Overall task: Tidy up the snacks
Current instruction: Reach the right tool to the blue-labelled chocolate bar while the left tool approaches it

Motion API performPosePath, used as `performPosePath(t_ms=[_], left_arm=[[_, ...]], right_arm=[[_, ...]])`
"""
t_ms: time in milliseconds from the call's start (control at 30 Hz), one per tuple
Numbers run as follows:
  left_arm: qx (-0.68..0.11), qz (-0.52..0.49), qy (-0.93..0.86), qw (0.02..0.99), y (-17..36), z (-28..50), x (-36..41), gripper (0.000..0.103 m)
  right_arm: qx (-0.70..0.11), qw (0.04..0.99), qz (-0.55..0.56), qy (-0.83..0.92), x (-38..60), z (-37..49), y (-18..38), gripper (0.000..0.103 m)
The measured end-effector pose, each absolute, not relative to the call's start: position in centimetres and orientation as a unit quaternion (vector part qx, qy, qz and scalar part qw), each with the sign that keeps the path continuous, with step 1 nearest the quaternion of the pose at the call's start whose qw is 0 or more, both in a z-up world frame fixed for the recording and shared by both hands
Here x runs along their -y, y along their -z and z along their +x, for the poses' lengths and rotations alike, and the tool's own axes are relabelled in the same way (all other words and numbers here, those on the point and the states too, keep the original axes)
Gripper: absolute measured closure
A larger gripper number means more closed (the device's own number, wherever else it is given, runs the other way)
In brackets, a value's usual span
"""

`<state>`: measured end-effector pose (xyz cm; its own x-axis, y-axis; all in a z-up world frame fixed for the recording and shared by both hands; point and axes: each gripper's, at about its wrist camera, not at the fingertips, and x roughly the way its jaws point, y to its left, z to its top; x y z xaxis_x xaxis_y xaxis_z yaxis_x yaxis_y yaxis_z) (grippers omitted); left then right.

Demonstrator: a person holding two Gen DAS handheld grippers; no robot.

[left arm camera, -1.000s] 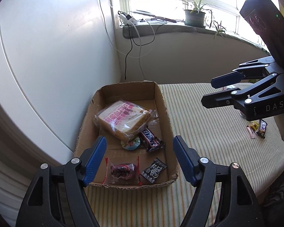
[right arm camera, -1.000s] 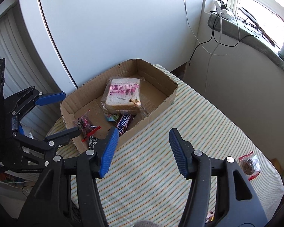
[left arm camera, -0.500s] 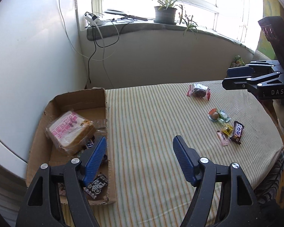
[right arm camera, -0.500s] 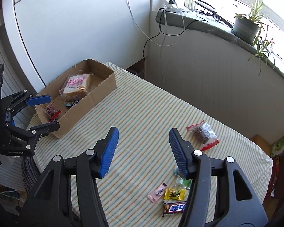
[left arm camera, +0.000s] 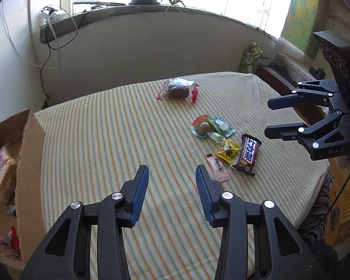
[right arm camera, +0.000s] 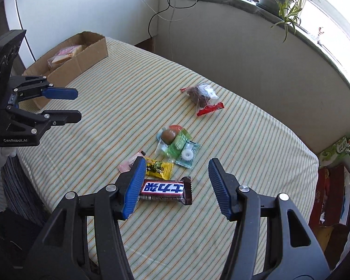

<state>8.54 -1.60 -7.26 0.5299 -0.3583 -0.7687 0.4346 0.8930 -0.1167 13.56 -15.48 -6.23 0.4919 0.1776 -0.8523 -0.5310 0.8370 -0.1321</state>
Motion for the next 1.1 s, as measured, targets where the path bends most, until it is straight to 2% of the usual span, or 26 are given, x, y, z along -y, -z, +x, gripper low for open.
performPosePath(t_ms=[100,167,233,367,667,833,867,933,967,1100], left_arm=[[-0.444,0.042,0.255,0.858,8.2,8.5,3.5,0.074],[-0.452,0.04,0.266,0.851,8.8,8.4,4.6,0.078],[-0.457,0.043,0.275,0.845,9.2,8.4,5.6,0.081],[-0.465,0.052,0.287,0.836,9.8,8.3,7.3,0.083],[-0.476,0.069,0.281,0.831,10.4,8.7,8.6,0.083],[-0.475,0.089,0.278,0.83,10.9,8.9,9.4,0.083],[-0.477,0.089,0.273,0.831,10.9,9.0,9.5,0.083],[-0.479,0.095,0.266,0.831,11.2,9.5,9.7,0.081],[-0.479,0.098,0.262,0.832,11.4,9.6,9.8,0.077],[-0.483,0.106,0.259,0.83,12.1,9.9,9.8,0.076]], right_arm=[[-0.473,0.821,-0.215,-0.236,15.4,13.0,8.0,0.045],[-0.482,0.806,-0.229,-0.256,15.3,13.0,8.8,0.054],[-0.486,0.789,-0.244,-0.285,14.9,13.0,9.5,0.059],[-0.493,0.753,-0.277,-0.338,13.6,13.0,10.5,0.059],[-0.519,0.719,-0.273,-0.373,13.1,14.7,12.6,0.059],[-0.529,0.719,-0.259,-0.369,14.5,14.4,11.9,0.059],[-0.531,0.717,-0.26,-0.368,14.8,14.3,11.9,0.058],[-0.529,0.717,-0.276,-0.361,15.1,13.8,12.0,0.045],[-0.527,0.717,-0.285,-0.357,15.3,13.5,12.1,0.045],[-0.501,0.723,-0.308,-0.362,15.7,12.9,11.3,0.045]])
